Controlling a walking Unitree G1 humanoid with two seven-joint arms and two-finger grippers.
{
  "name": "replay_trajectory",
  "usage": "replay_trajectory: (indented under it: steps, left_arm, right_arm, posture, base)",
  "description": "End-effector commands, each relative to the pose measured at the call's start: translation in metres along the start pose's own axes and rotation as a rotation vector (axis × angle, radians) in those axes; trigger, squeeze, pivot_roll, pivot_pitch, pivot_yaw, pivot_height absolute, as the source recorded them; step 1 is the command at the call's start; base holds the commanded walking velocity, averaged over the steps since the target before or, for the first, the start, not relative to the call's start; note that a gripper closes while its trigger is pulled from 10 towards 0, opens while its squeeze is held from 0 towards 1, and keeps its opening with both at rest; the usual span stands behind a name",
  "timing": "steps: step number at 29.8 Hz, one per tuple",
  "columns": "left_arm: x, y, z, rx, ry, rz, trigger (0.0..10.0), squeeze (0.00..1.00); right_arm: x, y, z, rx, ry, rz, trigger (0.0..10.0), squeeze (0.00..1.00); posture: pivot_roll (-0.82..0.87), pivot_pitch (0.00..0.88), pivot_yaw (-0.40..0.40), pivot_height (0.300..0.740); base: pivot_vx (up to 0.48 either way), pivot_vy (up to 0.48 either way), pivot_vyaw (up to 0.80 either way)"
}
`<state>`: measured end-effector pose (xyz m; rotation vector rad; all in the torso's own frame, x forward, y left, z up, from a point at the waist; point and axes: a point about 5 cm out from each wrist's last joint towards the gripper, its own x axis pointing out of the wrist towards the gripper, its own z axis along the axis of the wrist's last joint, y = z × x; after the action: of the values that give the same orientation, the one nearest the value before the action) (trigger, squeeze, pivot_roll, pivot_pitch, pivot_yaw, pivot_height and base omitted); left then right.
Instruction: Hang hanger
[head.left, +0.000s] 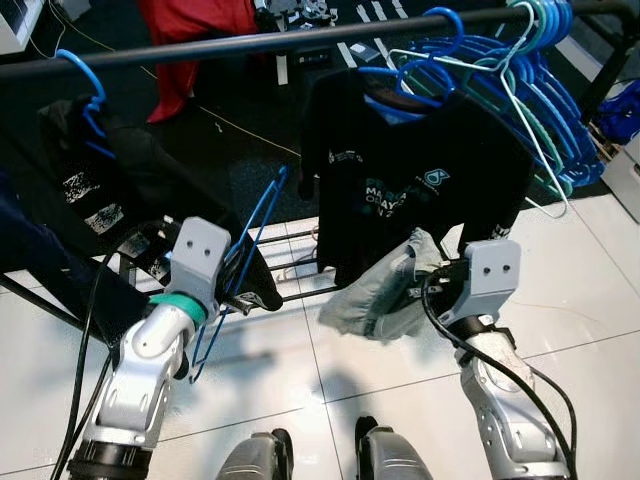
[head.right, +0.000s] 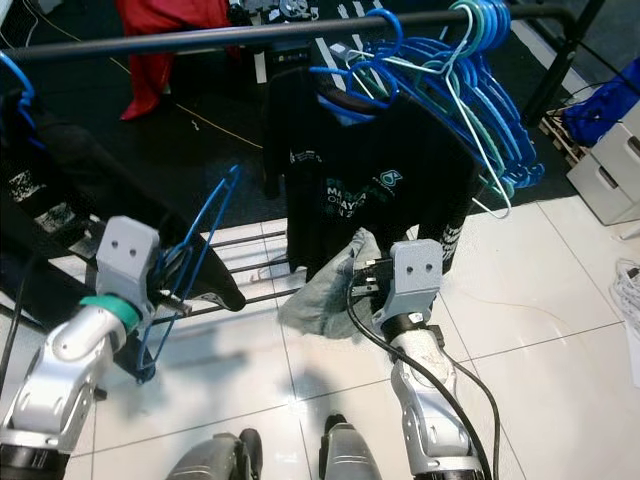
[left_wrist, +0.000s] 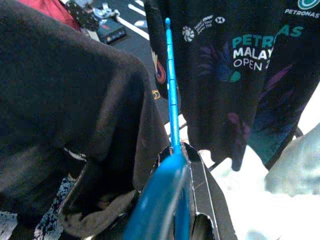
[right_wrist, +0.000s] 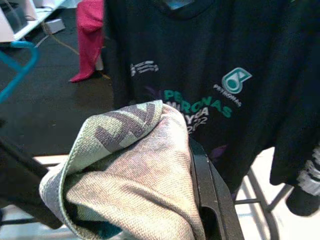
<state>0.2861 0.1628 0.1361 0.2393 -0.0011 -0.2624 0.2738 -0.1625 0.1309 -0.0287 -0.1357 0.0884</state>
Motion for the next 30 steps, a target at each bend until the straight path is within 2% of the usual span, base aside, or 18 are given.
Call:
replay_trajectory:
  steps: [1, 4, 5, 9, 12, 13, 18, 20, 22, 24, 30]
  left_arm:
    - [-0.004, -0.004, -0.001, 0.005, -0.014, 0.004, 10.0, 0.00]
    - [-0.005, -0.005, -0.001, 0.009, -0.021, 0.016, 10.0, 0.00]
    - [-0.005, -0.004, -0.001, 0.010, -0.031, 0.039, 10.0, 0.00]
    - [-0.003, 0.000, 0.001, 0.010, -0.053, 0.074, 10.0, 0.00]
    - [0.002, 0.005, 0.003, -0.001, -0.062, 0.109, 10.0, 0.00]
    - [0.008, 0.007, 0.005, -0.026, -0.072, 0.134, 10.0, 0.00]
    - [0.015, 0.002, 0.009, -0.053, -0.081, 0.140, 10.0, 0.00]
    - [0.018, -0.003, 0.011, -0.071, -0.090, 0.141, 10.0, 0.00]
    - [0.018, -0.003, 0.011, -0.071, -0.090, 0.141, 10.0, 0.00]
    - [0.019, -0.006, 0.013, -0.079, -0.096, 0.141, 10.0, 0.00]
    - [0.020, -0.006, 0.015, -0.081, -0.110, 0.147, 10.0, 0.00]
  right_arm:
    - [-0.006, -0.005, 0.000, -0.022, -0.013, -0.044, 10.0, 0.00]
    - [-0.010, -0.007, 0.002, -0.029, -0.023, -0.066, 10.0, 0.00]
    - [-0.016, -0.013, 0.005, -0.044, -0.032, -0.086, 10.0, 0.00]
    - [-0.024, -0.022, 0.009, -0.065, -0.040, -0.105, 10.0, 0.00]
    - [-0.023, -0.028, 0.012, -0.081, -0.044, -0.108, 10.0, 0.00]
    - [-0.010, -0.026, 0.016, -0.084, -0.070, -0.114, 10.0, 0.00]
    - [0.003, -0.019, 0.018, -0.081, -0.083, -0.103, 10.0, 0.00]
    - [0.009, -0.009, 0.017, -0.066, -0.086, -0.084, 10.0, 0.00]
    - [0.009, -0.009, 0.017, -0.066, -0.086, -0.084, 10.0, 0.00]
    - [0.012, -0.001, 0.017, -0.056, -0.087, -0.064, 10.0, 0.00]
    - [0.013, 0.002, 0.017, -0.040, -0.085, -0.057, 10.0, 0.00]
  posture:
    - [-0.11, 0.087, 0.089, 0.740]
    - [-0.11, 0.072, 0.089, 0.740]
    - [-0.12, 0.050, 0.087, 0.740]
    - [-0.13, 0.042, 0.082, 0.740]
    - [-0.14, 0.042, 0.075, 0.740]
    - [-0.14, 0.043, 0.069, 0.740]
    - [-0.13, 0.048, 0.061, 0.740]
    - [-0.13, 0.056, 0.059, 0.740]
    - [-0.13, 0.056, 0.059, 0.740]
    - [-0.12, 0.062, 0.057, 0.740]
    - [-0.12, 0.072, 0.059, 0.740]
  base:
    - [0.000, 0.000, 0.00]
    - [0.000, 0.000, 0.00]
    - [0.000, 0.000, 0.00]
    - [0.000, 0.000, 0.00]
    - [0.000, 0.000, 0.00]
    - [0.000, 0.000, 0.00]
    - [0.000, 0.000, 0.00]
    - [0.000, 0.000, 0.00]
    - [0.000, 0.000, 0.00]
    - [0.000, 0.000, 0.00]
    - [0.000, 0.000, 0.00]
